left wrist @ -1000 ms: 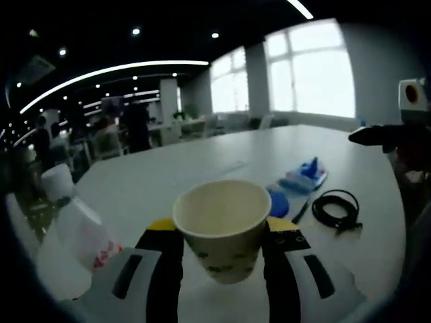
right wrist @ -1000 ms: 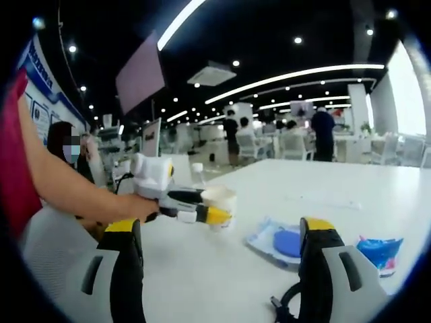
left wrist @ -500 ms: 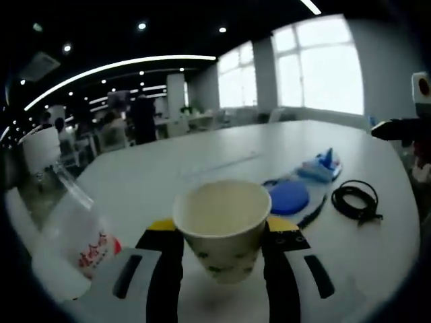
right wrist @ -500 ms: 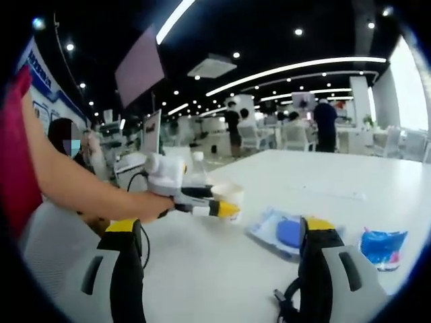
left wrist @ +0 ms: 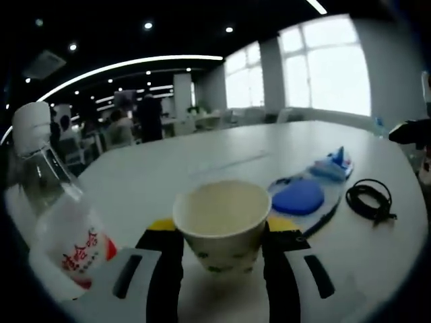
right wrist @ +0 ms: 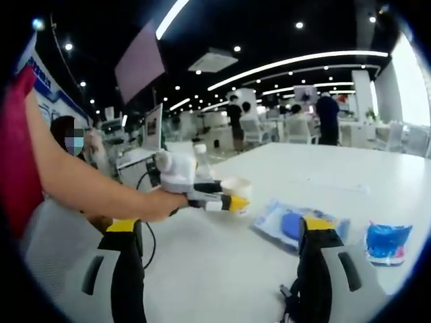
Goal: Arrange the tabletop items into an orderly group along one side of the table until the central work area is clear of visible clutter.
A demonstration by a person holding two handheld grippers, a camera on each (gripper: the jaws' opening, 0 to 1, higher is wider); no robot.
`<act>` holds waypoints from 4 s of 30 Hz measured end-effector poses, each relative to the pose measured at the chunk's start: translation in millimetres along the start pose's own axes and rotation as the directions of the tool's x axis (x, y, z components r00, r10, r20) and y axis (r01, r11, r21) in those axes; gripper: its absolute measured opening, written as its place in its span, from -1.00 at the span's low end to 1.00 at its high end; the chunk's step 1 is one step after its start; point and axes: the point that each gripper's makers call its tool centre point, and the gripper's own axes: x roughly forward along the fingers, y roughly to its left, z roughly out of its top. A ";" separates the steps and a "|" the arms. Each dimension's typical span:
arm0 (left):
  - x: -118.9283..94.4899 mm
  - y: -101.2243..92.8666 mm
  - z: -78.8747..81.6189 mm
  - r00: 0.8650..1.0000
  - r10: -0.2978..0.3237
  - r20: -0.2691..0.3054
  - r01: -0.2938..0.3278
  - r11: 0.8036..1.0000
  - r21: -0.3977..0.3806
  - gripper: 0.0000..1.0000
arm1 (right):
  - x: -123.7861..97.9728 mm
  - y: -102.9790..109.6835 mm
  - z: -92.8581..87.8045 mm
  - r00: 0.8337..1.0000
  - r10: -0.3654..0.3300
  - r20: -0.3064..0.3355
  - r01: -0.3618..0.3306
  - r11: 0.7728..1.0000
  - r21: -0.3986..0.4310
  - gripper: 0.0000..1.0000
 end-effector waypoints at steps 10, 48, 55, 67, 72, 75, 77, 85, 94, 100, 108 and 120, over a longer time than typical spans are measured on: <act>3.9 -2.9 -8.6 1.000 -0.008 -0.014 0.008 1.000 0.014 -0.13 | -0.4 0.5 -0.2 1.000 0.002 -0.001 -0.002 1.000 0.004 0.88; -8.3 -4.8 -10.6 0.999 -0.012 -0.043 0.014 0.999 0.042 0.01 | 0.1 3.2 1.5 1.000 0.008 0.004 -0.008 1.000 0.002 0.87; -18.1 -4.5 -7.1 0.999 -0.010 -0.042 0.012 0.999 0.049 0.01 | 0.3 5.4 4.2 1.000 0.012 0.009 -0.012 1.000 -0.002 0.87; -44.1 -6.2 -4.0 0.998 -0.018 -0.059 0.024 0.994 0.103 0.00 | -1.1 7.5 11.5 0.999 0.016 0.030 -0.016 1.000 -0.016 0.87; -55.7 -5.0 5.9 0.999 -0.019 -0.049 0.025 0.992 0.122 -0.02 | -2.2 9.3 15.2 0.999 0.017 0.041 -0.016 1.000 -0.023 0.87; -62.5 -3.9 14.6 0.999 -0.020 -0.033 0.024 0.991 0.129 -0.03 | -2.8 9.1 15.6 0.999 0.015 0.043 -0.014 1.000 -0.025 0.87; -67.4 -4.3 20.8 1.000 -0.022 -0.021 0.024 0.990 0.138 -0.04 | -3.4 9.3 15.6 0.999 0.014 0.043 -0.013 1.000 -0.028 0.87; -90.8 -3.4 47.3 0.999 -0.023 0.034 0.018 0.988 0.151 -0.02 | -3.4 12.1 14.6 0.999 0.018 0.036 -0.016 0.999 -0.038 0.87; -115.4 18.1 60.5 0.997 0.018 0.071 -0.030 0.987 0.158 0.00 | -2.4 17.9 13.4 0.999 0.028 0.025 -0.027 0.998 -0.048 0.87; -124.5 37.9 54.5 0.996 0.059 0.064 -0.068 0.987 0.144 -0.01 | -1.6 21.2 10.9 0.999 0.034 0.014 -0.033 0.998 -0.052 0.87; -124.9 65.9 42.3 0.993 0.107 0.044 -0.111 0.986 0.124 -0.02 | -1.0 22.5 7.9 1.000 0.028 0.000 -0.028 0.998 -0.056 0.87; -102.6 93.9 14.5 0.993 0.114 -0.023 -0.112 0.989 0.100 -0.03 | 0.1 14.5 0.9 1.000 0.001 -0.027 -0.003 0.999 -0.052 0.86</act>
